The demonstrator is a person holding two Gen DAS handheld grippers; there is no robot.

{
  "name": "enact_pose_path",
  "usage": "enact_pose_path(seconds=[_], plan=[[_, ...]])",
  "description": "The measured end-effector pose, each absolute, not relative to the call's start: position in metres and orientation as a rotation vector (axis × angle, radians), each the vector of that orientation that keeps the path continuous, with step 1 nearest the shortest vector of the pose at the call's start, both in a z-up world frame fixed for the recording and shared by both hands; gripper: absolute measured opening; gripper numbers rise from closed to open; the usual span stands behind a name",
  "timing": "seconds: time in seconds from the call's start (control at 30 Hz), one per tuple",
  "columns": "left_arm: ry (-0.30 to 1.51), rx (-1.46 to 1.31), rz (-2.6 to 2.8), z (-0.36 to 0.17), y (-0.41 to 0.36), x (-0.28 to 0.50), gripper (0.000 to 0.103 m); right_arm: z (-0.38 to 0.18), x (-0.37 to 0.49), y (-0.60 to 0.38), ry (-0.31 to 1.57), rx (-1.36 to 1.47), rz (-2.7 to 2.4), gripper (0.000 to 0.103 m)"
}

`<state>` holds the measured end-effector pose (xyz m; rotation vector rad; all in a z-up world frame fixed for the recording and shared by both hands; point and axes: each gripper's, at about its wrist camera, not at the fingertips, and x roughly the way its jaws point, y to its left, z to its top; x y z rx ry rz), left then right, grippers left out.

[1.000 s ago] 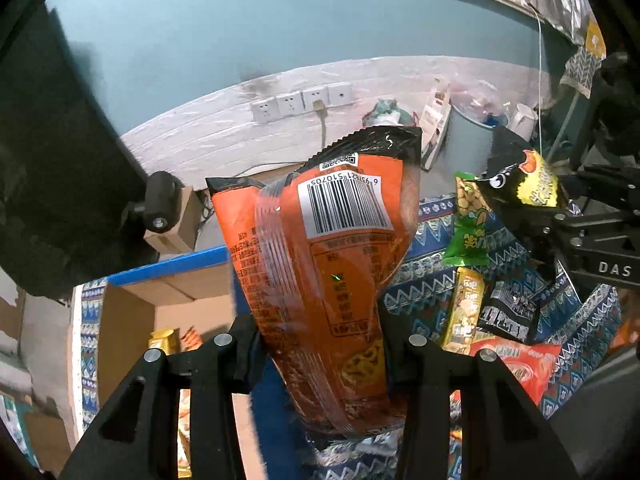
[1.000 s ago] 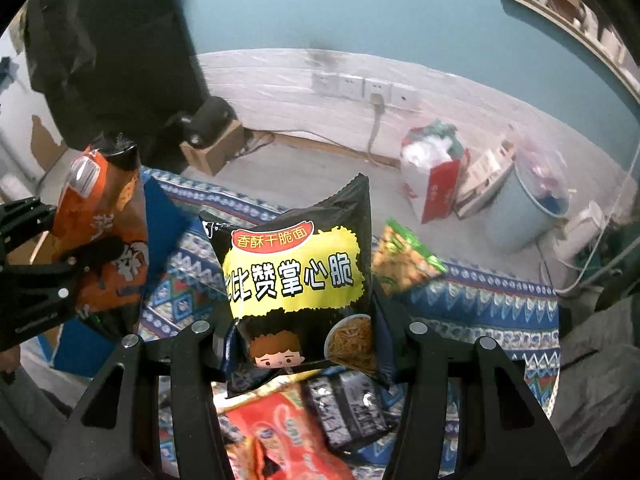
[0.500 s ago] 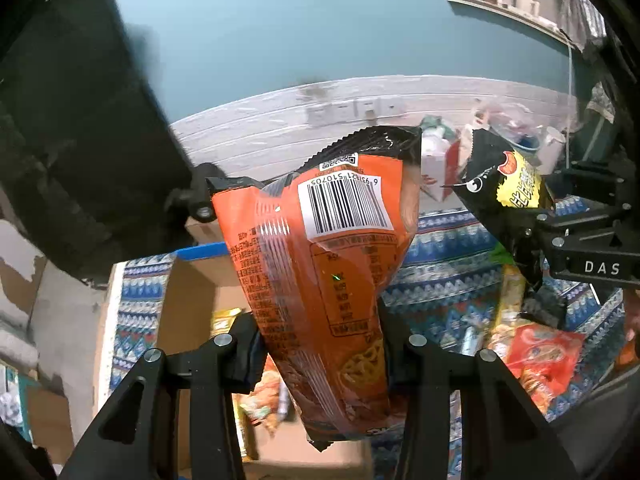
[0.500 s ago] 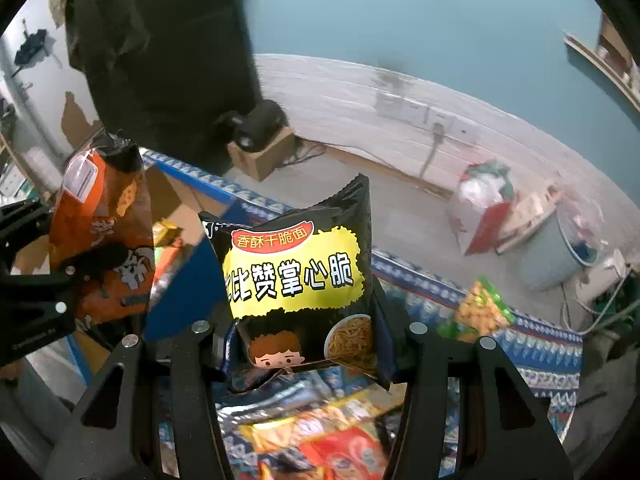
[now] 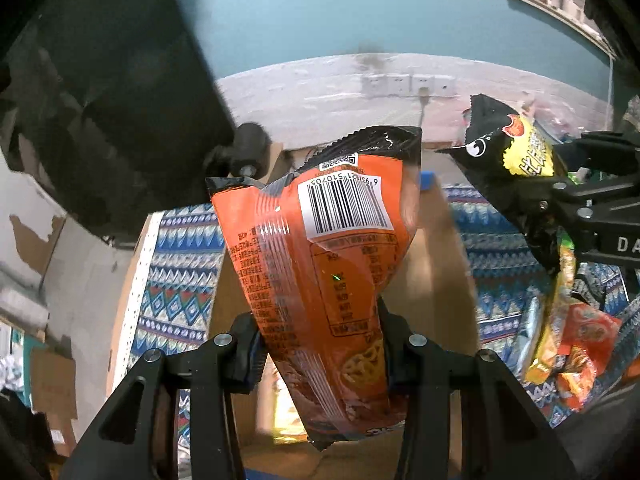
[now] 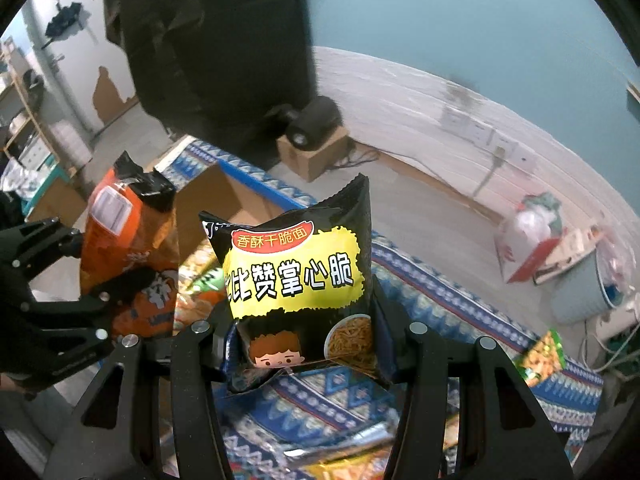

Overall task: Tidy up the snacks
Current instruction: 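Carry both bags over the cardboard box and open both tools to drop them, then move both tools back toward the green peanut bag on the pile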

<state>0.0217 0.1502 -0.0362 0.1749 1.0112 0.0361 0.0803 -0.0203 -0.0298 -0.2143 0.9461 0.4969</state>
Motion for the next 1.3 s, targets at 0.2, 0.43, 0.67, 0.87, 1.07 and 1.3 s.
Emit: enact_pose_path(seconds=[0.2,0.43,0.67,0.87,1.07,1.3], plan=[[1.046,0.171,0.076,-0.048,0.172,0.023,0.045,-0.041,0.084,0.013,0.972,-0.235,0.534,0.052],[1.121,0.154,0.11,-0.069,0.189,0.023,0.046,-0.054,0.085,0.038,1.006,-0.245,0.56,0.052],[1.147,0.146,0.164,-0.069,0.199,0.023,0.065,-0.066,0.085,0.052,1.046,-0.253,0.585,0.052],[1.111,0.149,0.171,-0.056,0.199,0.02,0.071,-0.075,0.085,0.059,1.078,-0.263,0.607,0.052],[1.108,0.172,0.174,-0.055,0.194,0.021,0.071,-0.081,0.085,0.059,1.104,-0.266,0.613,0.063],[1.088,0.176,0.128,-0.044,0.171,0.027,0.071,-0.069,0.081,0.035,1.081,-0.223,0.601,0.074]])
